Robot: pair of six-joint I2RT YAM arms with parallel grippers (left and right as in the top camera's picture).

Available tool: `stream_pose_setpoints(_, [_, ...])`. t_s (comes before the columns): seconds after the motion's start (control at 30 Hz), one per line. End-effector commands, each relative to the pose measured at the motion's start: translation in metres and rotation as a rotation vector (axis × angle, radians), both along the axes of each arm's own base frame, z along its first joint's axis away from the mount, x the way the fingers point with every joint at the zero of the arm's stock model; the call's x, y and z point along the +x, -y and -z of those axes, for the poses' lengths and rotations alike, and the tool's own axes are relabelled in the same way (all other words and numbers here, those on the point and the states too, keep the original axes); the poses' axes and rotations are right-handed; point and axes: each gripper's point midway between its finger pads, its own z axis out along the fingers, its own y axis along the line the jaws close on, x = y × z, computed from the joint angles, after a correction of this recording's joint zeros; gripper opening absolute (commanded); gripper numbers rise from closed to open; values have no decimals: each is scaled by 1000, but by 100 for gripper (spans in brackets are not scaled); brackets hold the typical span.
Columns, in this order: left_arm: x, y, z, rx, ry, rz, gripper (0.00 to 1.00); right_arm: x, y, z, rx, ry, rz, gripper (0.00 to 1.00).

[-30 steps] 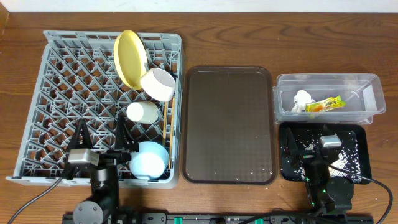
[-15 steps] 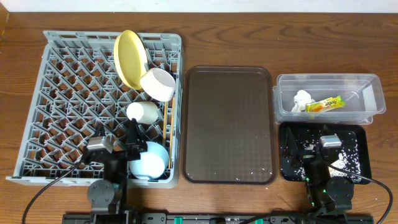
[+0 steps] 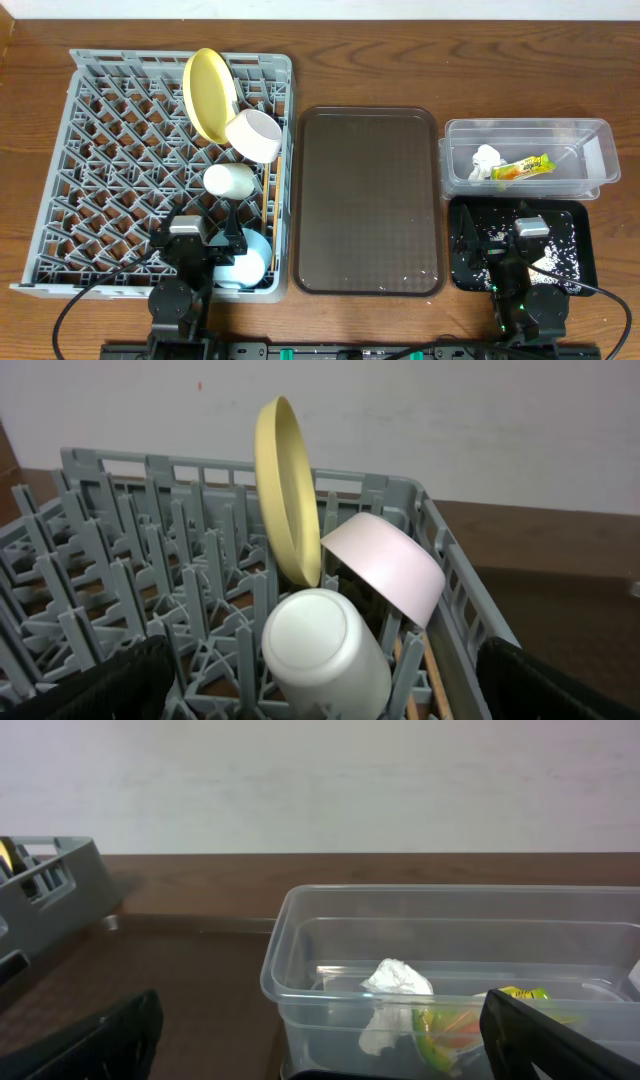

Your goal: Sort waste into correct bins and load items into the dishwasher

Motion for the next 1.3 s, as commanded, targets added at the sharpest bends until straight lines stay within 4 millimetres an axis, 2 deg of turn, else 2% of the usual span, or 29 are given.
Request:
stream_pose_setpoints(0.0, [0,-1,7,10,-16,-4,97,0,4,0,-13,2,15,99])
stream_pose_setpoints(0.13, [1,-2,-5,1,31,-10,98,0,4,0,-13,1,15,99])
stream_pose_setpoints(0.47, [-2,-2,16,8,-55,-13,97,0,4,1,-13,0,15,99])
stream_pose_setpoints(1.27, [-1,-2,16,7,-55,-12,97,0,4,1,-13,0,15,99])
